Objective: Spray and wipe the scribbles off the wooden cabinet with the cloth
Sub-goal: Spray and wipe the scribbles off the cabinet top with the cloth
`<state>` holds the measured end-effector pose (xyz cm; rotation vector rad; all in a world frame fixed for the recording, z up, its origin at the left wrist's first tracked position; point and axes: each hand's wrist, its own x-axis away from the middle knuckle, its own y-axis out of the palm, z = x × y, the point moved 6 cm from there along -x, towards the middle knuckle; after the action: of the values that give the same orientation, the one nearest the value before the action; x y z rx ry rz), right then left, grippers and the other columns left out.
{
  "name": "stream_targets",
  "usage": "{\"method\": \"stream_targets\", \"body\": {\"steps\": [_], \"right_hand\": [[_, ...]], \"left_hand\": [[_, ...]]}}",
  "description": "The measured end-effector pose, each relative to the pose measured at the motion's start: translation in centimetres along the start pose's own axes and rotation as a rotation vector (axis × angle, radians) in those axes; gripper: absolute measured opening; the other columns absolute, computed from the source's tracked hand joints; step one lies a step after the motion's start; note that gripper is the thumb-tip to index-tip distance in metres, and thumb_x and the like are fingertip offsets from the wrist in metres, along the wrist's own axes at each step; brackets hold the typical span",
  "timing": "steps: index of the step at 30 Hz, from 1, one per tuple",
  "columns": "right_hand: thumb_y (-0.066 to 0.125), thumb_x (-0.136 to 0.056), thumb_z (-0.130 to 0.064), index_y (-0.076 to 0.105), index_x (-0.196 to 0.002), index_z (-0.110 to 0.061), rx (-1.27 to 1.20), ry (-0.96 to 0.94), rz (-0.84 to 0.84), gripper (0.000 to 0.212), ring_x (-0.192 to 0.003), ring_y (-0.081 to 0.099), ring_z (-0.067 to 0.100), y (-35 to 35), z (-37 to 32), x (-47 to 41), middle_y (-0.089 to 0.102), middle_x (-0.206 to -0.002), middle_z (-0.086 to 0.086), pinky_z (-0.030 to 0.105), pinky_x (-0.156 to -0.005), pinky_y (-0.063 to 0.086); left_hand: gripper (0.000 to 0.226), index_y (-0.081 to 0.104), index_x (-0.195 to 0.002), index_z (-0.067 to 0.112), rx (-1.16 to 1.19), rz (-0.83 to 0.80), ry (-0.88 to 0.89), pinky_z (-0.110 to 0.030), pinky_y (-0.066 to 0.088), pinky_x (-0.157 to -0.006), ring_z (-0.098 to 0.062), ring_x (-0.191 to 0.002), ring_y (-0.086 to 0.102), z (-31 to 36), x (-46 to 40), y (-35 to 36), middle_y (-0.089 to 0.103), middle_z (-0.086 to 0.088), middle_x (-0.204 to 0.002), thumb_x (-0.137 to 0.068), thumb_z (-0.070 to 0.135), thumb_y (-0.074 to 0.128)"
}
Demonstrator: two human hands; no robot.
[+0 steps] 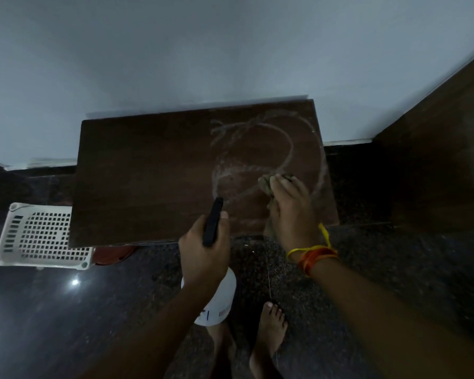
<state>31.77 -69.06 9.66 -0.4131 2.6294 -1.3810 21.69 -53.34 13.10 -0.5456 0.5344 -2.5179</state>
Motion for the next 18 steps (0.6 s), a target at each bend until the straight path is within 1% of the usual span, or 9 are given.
{"method": "stream_targets", "body": {"steps": [2,4,7,9,10,13,15,17,18], "right_hand": [[0.061,-0.089,0.002,0.051,-0.135,0.003,-0.027,-0.017,-0.064,0.047,-0.131,0.039,0.049,2.3,-2.0,0.5,0.051,-0.138,0.023,0.060,-0.103,0.041],[0.064,-0.087,0.001,0.050,-0.135,0.002,0.019,-0.062,-0.093,0.050,-0.133,0.037,0.047,4.4,-3.9,0.7,0.049,-0.141,0.022,0.060,-0.100,0.044],[0.069,-0.086,-0.017,0.046,-0.140,-0.005,0.222,-0.078,-0.170,0.059,-0.137,0.030,0.046,7.8,-5.4,0.9,0.040,-0.149,0.017,0.066,-0.101,0.038],[0.058,-0.094,-0.032,0.035,-0.147,-0.011,0.323,-0.023,-0.252,0.062,-0.142,0.021,0.046,10.1,-5.2,1.3,0.025,-0.158,0.009,0.067,-0.107,0.029],[0.053,-0.096,-0.035,0.032,-0.148,-0.010,0.353,-0.010,-0.264,0.062,-0.143,0.019,0.047,10.9,-4.9,1.5,0.022,-0.159,0.008,0.066,-0.109,0.028],[0.037,-0.096,-0.037,0.034,-0.147,-0.008,0.417,0.001,-0.247,0.059,-0.141,0.019,0.049,11.9,-4.7,1.5,0.026,-0.157,0.011,0.061,-0.110,0.029],[0.037,-0.096,-0.036,0.033,-0.147,-0.008,0.466,-0.011,-0.244,0.058,-0.141,0.017,0.049,12.3,-4.7,1.1,0.024,-0.157,0.013,0.060,-0.112,0.026],[0.040,-0.097,-0.034,0.028,-0.149,-0.008,0.487,-0.026,-0.260,0.060,-0.143,0.014,0.049,12.8,-4.6,0.3,0.020,-0.158,0.014,0.059,-0.115,0.021],[0.036,-0.097,-0.035,0.026,-0.150,-0.008,0.494,-0.030,-0.262,0.060,-0.143,0.013,0.049,13.0,-4.7,-0.3,0.019,-0.159,0.014,0.059,-0.116,0.020]], "left_hand": [[0.035,0.060,-0.076,0.005,-0.002,0.011,-0.015,-0.030,0.034,-0.046,-0.028,-0.051,0.047,-0.8,-0.6,-1.4,0.048,-0.011,-0.056,-0.098,0.031,0.056],[0.035,0.059,-0.074,0.006,0.000,0.037,-0.020,-0.034,0.036,-0.048,-0.031,-0.050,0.048,-1.5,-1.3,-2.7,0.048,-0.009,-0.055,-0.098,0.032,0.056],[0.034,0.059,-0.075,0.006,0.029,0.051,-0.026,-0.037,0.041,-0.050,-0.040,-0.058,0.056,-2.1,-2.3,-4.1,0.054,-0.015,-0.060,-0.097,0.031,0.056],[0.034,0.058,-0.074,0.006,0.049,0.048,-0.032,-0.036,0.040,-0.050,-0.043,-0.059,0.056,-2.4,-2.8,-4.7,0.054,-0.018,-0.061,-0.098,0.031,0.055],[0.034,0.058,-0.074,0.006,0.059,0.044,-0.040,-0.037,0.040,-0.050,-0.044,-0.058,0.054,-2.5,-3.1,-5.0,0.053,-0.018,-0.060,-0.098,0.031,0.055],[0.032,0.058,-0.075,0.009,0.067,0.034,-0.057,-0.040,0.041,-0.049,-0.043,-0.056,0.054,-3.1,-3.9,-5.7,0.054,-0.021,-0.061,-0.097,0.033,0.055],[0.030,0.060,-0.076,0.013,0.068,0.026,-0.058,-0.046,0.045,-0.049,-0.047,-0.059,0.057,-3.3,-4.4,-6.0,0.060,-0.026,-0.066,-0.097,0.033,0.055],[0.027,0.059,-0.073,0.022,0.062,0.017,-0.065,-0.052,0.049,-0.052,-0.047,-0.063,0.060,-3.4,-4.9,-6.1,0.063,-0.027,-0.072,-0.097,0.034,0.055],[0.026,0.058,-0.073,0.026,0.055,0.011,-0.073,-0.052,0.050,-0.054,-0.046,-0.065,0.061,-3.5,-5.1,-6.2,0.065,-0.027,-0.074,-0.097,0.034,0.055]]}}
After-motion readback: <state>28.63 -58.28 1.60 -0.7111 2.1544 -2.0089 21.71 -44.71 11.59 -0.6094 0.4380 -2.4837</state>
